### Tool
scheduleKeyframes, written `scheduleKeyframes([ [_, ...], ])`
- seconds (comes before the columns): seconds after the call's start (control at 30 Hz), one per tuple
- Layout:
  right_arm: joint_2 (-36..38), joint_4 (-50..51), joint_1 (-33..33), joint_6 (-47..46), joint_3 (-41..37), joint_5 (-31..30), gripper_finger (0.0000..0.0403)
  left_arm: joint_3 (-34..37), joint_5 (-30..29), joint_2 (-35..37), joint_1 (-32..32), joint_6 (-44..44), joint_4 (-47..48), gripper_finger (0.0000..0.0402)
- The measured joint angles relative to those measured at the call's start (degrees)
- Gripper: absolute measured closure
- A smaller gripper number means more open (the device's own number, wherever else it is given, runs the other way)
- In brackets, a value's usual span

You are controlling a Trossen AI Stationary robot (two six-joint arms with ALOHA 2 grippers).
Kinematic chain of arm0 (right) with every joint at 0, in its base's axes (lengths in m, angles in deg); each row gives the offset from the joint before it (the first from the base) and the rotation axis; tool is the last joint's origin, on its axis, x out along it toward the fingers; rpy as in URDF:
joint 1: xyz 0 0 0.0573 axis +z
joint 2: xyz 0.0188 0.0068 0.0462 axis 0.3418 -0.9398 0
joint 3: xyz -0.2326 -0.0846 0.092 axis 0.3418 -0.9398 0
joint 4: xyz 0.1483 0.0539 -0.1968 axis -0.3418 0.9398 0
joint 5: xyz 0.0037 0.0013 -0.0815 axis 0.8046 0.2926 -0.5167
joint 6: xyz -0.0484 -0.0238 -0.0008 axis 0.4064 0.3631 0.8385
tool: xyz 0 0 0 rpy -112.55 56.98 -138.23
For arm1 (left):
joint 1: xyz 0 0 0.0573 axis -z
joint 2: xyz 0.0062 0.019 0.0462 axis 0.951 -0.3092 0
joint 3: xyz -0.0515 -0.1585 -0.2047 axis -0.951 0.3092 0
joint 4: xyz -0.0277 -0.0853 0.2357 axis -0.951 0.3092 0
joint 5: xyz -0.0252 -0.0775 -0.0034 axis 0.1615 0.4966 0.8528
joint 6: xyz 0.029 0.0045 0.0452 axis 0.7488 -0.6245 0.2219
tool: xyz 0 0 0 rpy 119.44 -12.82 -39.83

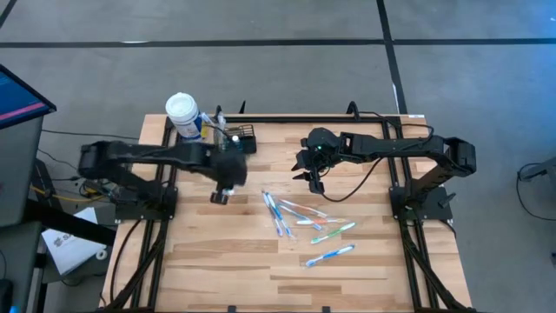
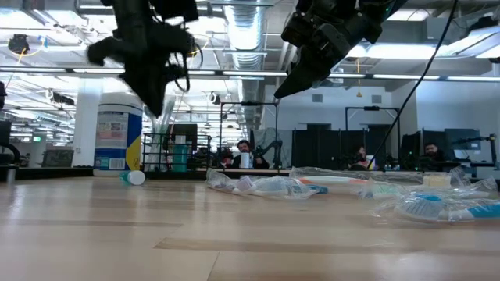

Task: Pick & Place toothbrushing station
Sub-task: Put the blue mouthwash into the black wire organizer

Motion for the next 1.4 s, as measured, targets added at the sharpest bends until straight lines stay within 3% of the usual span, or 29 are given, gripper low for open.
scheduleKeyframes([
  [0.2, 0.00, 0.37, -0.01, 0.44, 0.00, -0.01, 0.0275, -0.53, -0.17, -8.27, 3.23, 7.92, 2.25, 0.0383],
  [0.4, 0.00, 2.11, -0.01, 0.44, 0.00, -0.01, 0.0275, -0.56, -1.77, -11.93, 4.80, 15.54, 2.08, 0.0367],
  [0.57, 0.00, 3.20, 0.00, 0.44, 0.00, -0.01, 0.0275, -0.56, -7.48, -12.39, 5.08, 18.03, 1.89, 0.0334],
  [0.93, 0.00, 3.28, -0.01, 0.44, 0.00, -0.01, 0.0275, 2.04, -7.62, -12.40, 5.08, 19.69, 1.15, 0.0271],
  [1.4, 0.00, 3.26, -0.01, 0.44, 0.00, 0.00, 0.0275, 2.48, -7.53, -12.40, 5.43, 31.42, -0.84, 0.0266],
])
